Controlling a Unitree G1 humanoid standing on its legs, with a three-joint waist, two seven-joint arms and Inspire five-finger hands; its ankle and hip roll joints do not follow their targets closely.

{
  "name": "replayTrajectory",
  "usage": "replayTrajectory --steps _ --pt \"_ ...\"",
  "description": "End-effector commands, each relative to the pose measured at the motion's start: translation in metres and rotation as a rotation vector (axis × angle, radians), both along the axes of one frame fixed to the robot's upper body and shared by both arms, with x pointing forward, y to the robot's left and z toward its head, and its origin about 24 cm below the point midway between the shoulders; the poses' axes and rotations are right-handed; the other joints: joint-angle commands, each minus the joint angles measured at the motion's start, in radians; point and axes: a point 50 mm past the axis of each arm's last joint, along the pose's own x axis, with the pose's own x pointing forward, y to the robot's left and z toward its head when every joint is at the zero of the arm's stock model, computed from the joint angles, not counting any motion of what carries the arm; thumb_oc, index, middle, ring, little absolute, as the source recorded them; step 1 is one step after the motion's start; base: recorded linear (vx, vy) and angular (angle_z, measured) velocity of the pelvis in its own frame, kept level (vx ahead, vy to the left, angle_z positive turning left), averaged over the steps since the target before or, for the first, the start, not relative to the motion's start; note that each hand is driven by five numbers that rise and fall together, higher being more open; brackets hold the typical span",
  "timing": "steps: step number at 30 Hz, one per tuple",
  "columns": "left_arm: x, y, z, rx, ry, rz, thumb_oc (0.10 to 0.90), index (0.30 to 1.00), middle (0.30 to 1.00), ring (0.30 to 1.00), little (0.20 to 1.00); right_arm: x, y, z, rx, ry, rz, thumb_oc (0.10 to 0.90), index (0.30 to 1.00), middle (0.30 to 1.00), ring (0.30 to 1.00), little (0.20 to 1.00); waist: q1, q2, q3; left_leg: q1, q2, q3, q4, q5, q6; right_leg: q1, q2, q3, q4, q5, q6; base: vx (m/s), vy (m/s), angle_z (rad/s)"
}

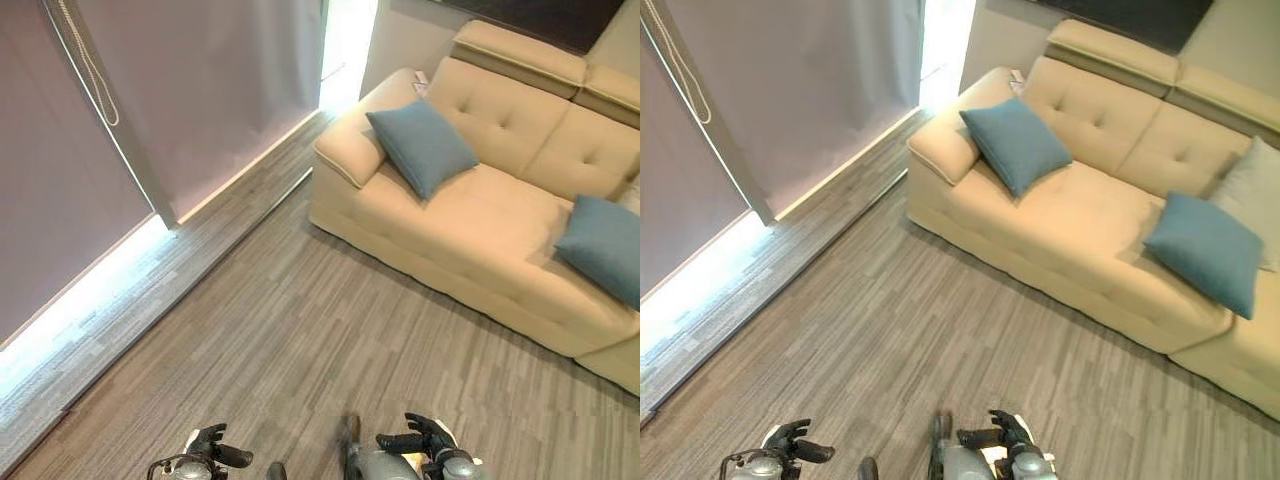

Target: Pick up all the scattered cushions and arrange them neatly on the sofa.

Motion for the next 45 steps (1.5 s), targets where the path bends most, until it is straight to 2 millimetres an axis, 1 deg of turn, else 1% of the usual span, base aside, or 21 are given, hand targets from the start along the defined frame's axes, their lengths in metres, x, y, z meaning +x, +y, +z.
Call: replayTrajectory --steps 1,3,8,10,11,12,14,16,17,20,21,22,24,26,31,35,38,39,40,41,45 --pt "0.005 0.001 0.002 0.046 0.013 -0.117 0.800 0.900 0.900 0.900 0.900 -0.030 -0.034 -0.005 -0.119 0.100 -0.091 0.800 0.900 0.900 0.900 0.900 -0.035 -0.006 0.003 0.079 -0.005 0.009 0.015 -0.159 -0.070 0.025 -0.013 -0.090 -0.026 0.035 0.047 0.37 -0.054 0.14" --pt "-0.008 -0.002 -0.003 0.030 0.053 -0.115 0.800 0.900 0.900 0.900 0.900 -0.042 -0.049 -0.004 -0.136 0.104 -0.198 0.800 0.900 0.900 0.900 0.900 -0.050 0.000 -0.015 0.123 -0.008 0.017 0.017 -0.180 -0.076 0.026 -0.032 -0.192 -0.024 0.046 0.042 0.32 -0.087 0.03" --pt "-0.014 -0.009 -0.006 0.010 0.071 -0.129 0.800 0.900 0.900 0.900 0.900 -0.066 -0.076 -0.002 -0.175 0.143 -0.364 0.800 0.900 0.900 0.900 0.900 -0.074 0.041 -0.047 0.147 0.037 0.025 0.074 -0.182 -0.112 0.069 0.002 -0.170 -0.019 0.017 -0.003 0.36 -0.132 0.04" --pt "-0.012 -0.013 -0.007 0.000 0.063 -0.133 0.800 0.900 0.900 0.900 0.900 -0.069 -0.079 -0.001 -0.175 0.149 -0.383 0.800 0.900 0.900 0.900 0.900 -0.082 0.059 -0.052 0.127 0.063 0.033 0.144 -0.125 -0.145 0.079 0.017 -0.160 -0.002 -0.002 -0.025 0.34 -0.201 -0.17" --pt "-0.007 -0.019 -0.006 -0.011 0.042 -0.147 0.800 0.900 0.900 0.900 0.900 -0.064 -0.079 0.000 -0.176 0.141 -0.358 0.800 0.900 0.900 0.900 0.900 -0.081 0.071 -0.046 0.072 0.112 0.053 0.323 -0.006 -0.201 0.129 0.051 -0.135 -0.009 -0.031 -0.061 0.17 -0.146 -0.18" --pt "-0.007 -0.018 -0.006 -0.010 0.042 -0.147 0.800 0.900 0.900 0.900 0.900 -0.064 -0.079 0.000 -0.175 0.141 -0.358 0.800 0.900 0.900 0.900 0.900 -0.083 0.068 -0.048 0.068 0.109 0.050 0.322 -0.002 -0.200 0.126 0.047 -0.137 -0.010 -0.028 -0.061 0.26 -0.231 -0.34" --pt "0.015 -0.022 0.002 -0.006 -0.042 -0.175 0.800 0.900 0.900 0.900 0.900 -0.041 -0.076 0.005 -0.188 0.078 -0.285 0.800 0.900 0.900 0.900 0.900 -0.040 0.025 0.001 -0.092 0.136 0.026 0.729 0.128 -0.212 0.214 0.067 -0.081 -0.039 -0.064 -0.114 0.30 -0.303 -0.70" --pt "0.022 -0.023 0.005 -0.001 -0.070 -0.182 0.800 0.900 0.900 0.900 0.900 -0.031 -0.074 0.007 -0.201 0.058 -0.242 0.800 0.900 0.900 0.900 0.900 -0.023 0.005 0.013 -0.125 0.129 0.027 0.813 0.124 -0.195 0.239 0.062 -0.062 -0.043 -0.072 -0.123 0.27 -0.201 -1.02" --pt "0.031 -0.027 0.008 0.002 -0.110 -0.194 0.800 0.900 0.900 0.900 0.900 -0.015 -0.070 0.012 -0.225 0.019 -0.160 0.800 0.900 0.900 0.900 0.900 0.008 -0.009 0.034 -0.205 0.145 0.044 0.870 0.074 -0.161 0.288 0.064 -0.032 -0.045 -0.098 -0.130 0.24 -0.082 -0.82" --pt "0.033 -0.031 0.009 0.004 -0.122 -0.212 0.800 0.900 0.900 0.900 0.900 -0.005 -0.063 0.014 -0.232 -0.013 -0.111 0.800 0.900 0.900 0.900 0.900 0.038 -0.015 0.039 -0.285 0.133 0.051 0.804 0.035 -0.134 0.331 0.062 -0.001 -0.051 -0.121 -0.122 0.26 -0.010 -0.54" --pt "0.030 -0.033 0.007 0.009 -0.114 -0.219 0.800 0.900 0.900 0.900 0.900 0.001 -0.059 0.015 -0.230 -0.029 -0.088 0.800 0.900 0.900 0.900 0.900 0.057 -0.013 0.043 -0.319 0.111 0.041 0.725 0.011 -0.121 0.356 0.064 0.023 -0.058 -0.129 -0.113 0.35 0.127 -0.57" --pt "0.023 -0.036 0.004 0.007 -0.088 -0.230 0.800 0.900 0.900 0.900 0.900 0.007 -0.053 0.015 -0.225 -0.039 -0.058 0.800 0.900 0.900 0.900 0.900 0.077 0.002 0.039 -0.346 0.108 0.030 0.521 -0.004 -0.117 0.392 0.067 0.042 -0.065 -0.156 -0.093 0.48 0.176 -0.60" --pt "0.020 -0.035 0.002 0.009 -0.073 -0.230 0.800 0.900 0.900 0.900 0.900 0.006 -0.050 0.014 -0.224 -0.036 -0.038 0.800 0.900 0.900 0.900 0.900 0.091 0.005 0.038 -0.346 0.091 0.018 0.403 0.019 -0.119 0.412 0.063 0.054 -0.069 -0.169 -0.086 0.30 0.113 -0.39" --pt "0.010 -0.032 -0.001 0.013 -0.038 -0.209 0.800 0.900 0.900 0.900 0.900 0.007 -0.045 0.013 -0.224 -0.037 -0.010 0.800 0.900 0.900 0.900 0.900 0.125 0.028 0.035 -0.389 0.073 -0.054 0.191 0.115 -0.148 0.472 0.083 0.096 -0.074 -0.200 -0.074 0.39 0.115 -0.37" --pt "-0.017 -0.025 -0.010 0.019 0.059 -0.148 0.800 0.900 0.900 0.900 0.900 -0.006 -0.039 0.006 -0.219 0.014 0.007 0.800 0.900 0.900 0.900 0.900 0.151 0.030 0.008 -0.375 0.046 -0.140 0.169 0.129 -0.151 0.530 0.053 0.178 -0.074 -0.223 -0.046 0.40 0.184 -0.66" --pt "-0.029 -0.020 -0.012 0.027 0.097 -0.121 0.800 0.900 0.900 0.900 0.900 -0.020 -0.038 0.000 -0.198 0.064 -0.037 0.800 0.900 0.900 0.900 0.900 0.155 0.009 -0.025 -0.365 0.015 -0.118 0.212 0.082 -0.122 0.528 0.002 0.197 -0.034 -0.211 -0.015 0.28 0.162 -0.51" --pt "-0.028 -0.013 -0.010 0.046 0.098 -0.122 0.800 0.900 0.900 0.900 0.900 -0.024 -0.033 -0.003 -0.165 0.077 -0.060 0.800 0.900 0.900 0.900 0.900 0.150 0.000 -0.033 -0.325 -0.005 -0.085 0.217 0.032 -0.086 0.445 -0.027 0.209 0.151 -0.143 0.029 0.25 0.220 -0.05" --pt "-0.015 -0.011 -0.007 0.051 0.057 -0.126 0.800 0.900 0.900 0.900 0.900 -0.013 -0.031 0.001 -0.153 0.038 -0.052 0.800 0.900 0.900 0.900 0.900 0.134 0.013 -0.007 -0.283 -0.011 -0.067 0.212 0.006 -0.053 0.331 -0.056 0.192 0.359 0.008 0.067 0.09 0.144 -0.20" --pt "-0.015 -0.011 -0.007 0.050 0.057 -0.125 0.800 0.900 0.900 0.900 0.900 -0.013 -0.031 0.001 -0.153 0.037 -0.052 0.800 0.900 0.900 0.900 0.900 0.135 0.012 -0.007 -0.283 -0.012 -0.065 0.212 0.005 -0.053 0.328 -0.057 0.194 0.364 0.005 0.067 0.26 0.298 -0.28" --pt "-0.005 -0.009 -0.003 0.069 0.026 -0.151 0.800 0.900 0.900 0.900 0.900 -0.005 -0.030 0.004 -0.146 0.000 -0.070 0.800 0.900 0.900 0.900 0.900 0.119 0.036 0.009 -0.226 -0.004 -0.048 0.194 -0.023 -0.037 0.257 -0.091 0.123 0.473 0.050 0.061 0.17 0.154 -0.08" --pt "0.005 -0.010 0.000 0.070 -0.009 -0.160 0.800 0.900 0.900 0.900 0.900 0.000 -0.033 0.007 -0.149 -0.034 -0.092 0.800 0.900 0.900 0.900 0.900 0.082 0.057 0.019 -0.135 0.003 -0.038 0.166 -0.080 -0.032 0.171 -0.127 0.018 0.432 -0.027 0.025 0.35 0.142 -0.15"
